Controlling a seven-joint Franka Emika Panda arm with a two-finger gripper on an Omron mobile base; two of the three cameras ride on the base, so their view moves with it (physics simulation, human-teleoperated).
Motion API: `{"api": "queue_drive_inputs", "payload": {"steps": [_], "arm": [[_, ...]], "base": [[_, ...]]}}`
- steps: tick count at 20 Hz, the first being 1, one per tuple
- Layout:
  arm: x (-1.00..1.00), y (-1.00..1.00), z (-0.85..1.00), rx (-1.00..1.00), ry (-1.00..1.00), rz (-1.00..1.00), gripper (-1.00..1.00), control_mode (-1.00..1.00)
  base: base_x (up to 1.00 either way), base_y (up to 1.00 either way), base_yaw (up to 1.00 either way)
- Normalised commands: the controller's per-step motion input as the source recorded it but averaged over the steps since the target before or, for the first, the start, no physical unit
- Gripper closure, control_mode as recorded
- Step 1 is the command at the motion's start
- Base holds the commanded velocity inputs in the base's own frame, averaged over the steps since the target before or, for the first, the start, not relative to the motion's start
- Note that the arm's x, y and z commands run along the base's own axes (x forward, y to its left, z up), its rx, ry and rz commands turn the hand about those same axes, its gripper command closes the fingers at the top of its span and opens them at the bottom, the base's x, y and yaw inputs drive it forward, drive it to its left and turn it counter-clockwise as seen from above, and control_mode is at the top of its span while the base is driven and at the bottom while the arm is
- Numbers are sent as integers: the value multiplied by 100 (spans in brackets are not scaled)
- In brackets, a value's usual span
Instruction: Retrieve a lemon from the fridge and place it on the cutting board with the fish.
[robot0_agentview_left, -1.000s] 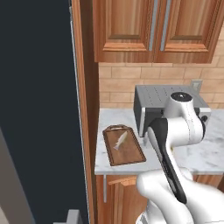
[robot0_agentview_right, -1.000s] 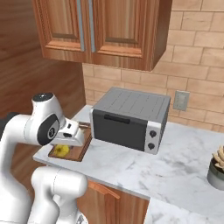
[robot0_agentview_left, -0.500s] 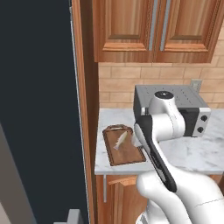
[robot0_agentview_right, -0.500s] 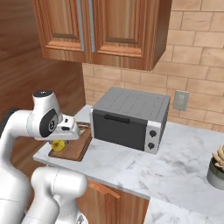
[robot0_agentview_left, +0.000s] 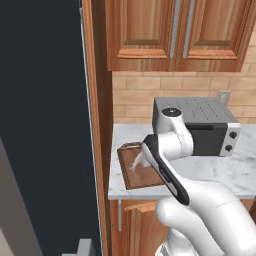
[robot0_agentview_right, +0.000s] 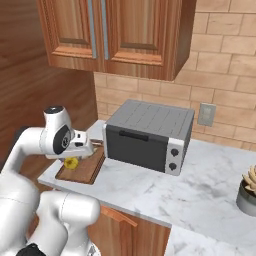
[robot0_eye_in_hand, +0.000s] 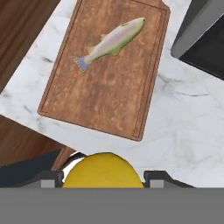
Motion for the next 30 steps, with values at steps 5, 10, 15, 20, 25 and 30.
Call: {"api": "queue_drive_inputs", "payload": {"steps": [5, 10, 15, 20, 25, 30], "arm": [[40, 1, -37, -8, 0, 9, 100, -100], [31, 9, -29, -2, 0, 15, 100, -100], [26, 14, -18, 0, 0, 14, 100, -100], [46, 3, -19, 0, 0, 13, 100, -100], [45, 0, -24, 0, 0, 11, 100, -100], [44, 0, -21, 0, 0, 10, 100, -100]], "base": [[0, 0, 0], [0, 0, 0], [0, 0, 0], [0, 0, 0], [0, 0, 0], [0, 0, 0]]}}
